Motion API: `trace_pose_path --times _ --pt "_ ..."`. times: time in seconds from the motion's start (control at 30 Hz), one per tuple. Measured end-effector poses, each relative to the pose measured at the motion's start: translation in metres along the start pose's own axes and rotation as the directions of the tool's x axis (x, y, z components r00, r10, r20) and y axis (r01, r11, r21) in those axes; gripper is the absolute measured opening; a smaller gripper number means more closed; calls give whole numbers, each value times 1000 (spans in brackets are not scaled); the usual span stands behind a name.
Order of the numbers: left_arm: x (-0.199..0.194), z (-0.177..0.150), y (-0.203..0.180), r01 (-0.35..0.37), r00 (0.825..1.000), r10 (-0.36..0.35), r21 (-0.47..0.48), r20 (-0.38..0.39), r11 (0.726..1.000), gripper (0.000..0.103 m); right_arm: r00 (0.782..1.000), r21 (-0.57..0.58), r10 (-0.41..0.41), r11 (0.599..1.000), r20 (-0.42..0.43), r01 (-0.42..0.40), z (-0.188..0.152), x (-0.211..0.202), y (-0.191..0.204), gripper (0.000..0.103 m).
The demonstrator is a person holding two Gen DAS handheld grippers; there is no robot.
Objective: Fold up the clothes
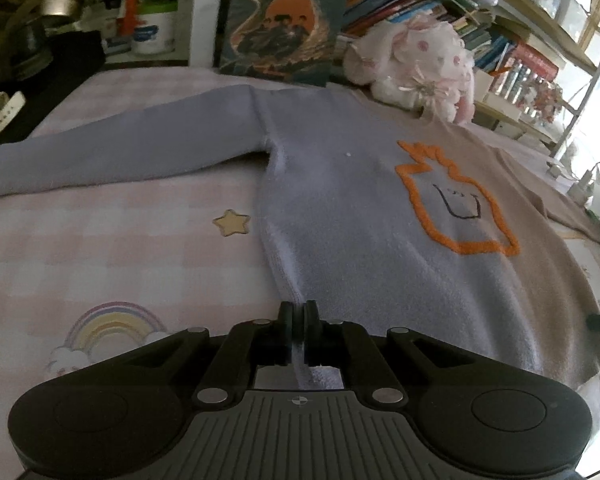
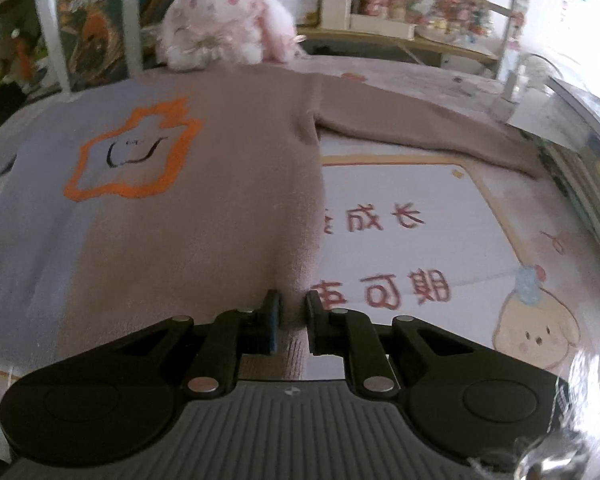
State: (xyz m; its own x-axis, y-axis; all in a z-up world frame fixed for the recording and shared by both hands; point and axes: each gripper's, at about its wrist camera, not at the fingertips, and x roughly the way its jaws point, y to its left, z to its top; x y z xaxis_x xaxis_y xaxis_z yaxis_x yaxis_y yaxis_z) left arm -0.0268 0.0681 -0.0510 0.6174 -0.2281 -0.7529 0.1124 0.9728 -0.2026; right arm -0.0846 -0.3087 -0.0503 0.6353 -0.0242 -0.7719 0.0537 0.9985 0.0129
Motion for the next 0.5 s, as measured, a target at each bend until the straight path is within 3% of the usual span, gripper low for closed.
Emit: trace_pose_path --times 0.5 --pt "2 0 6 6 1000 -6 -30 13 1000 4 1000 1 -17 1000 0 17 -3 0 2 12"
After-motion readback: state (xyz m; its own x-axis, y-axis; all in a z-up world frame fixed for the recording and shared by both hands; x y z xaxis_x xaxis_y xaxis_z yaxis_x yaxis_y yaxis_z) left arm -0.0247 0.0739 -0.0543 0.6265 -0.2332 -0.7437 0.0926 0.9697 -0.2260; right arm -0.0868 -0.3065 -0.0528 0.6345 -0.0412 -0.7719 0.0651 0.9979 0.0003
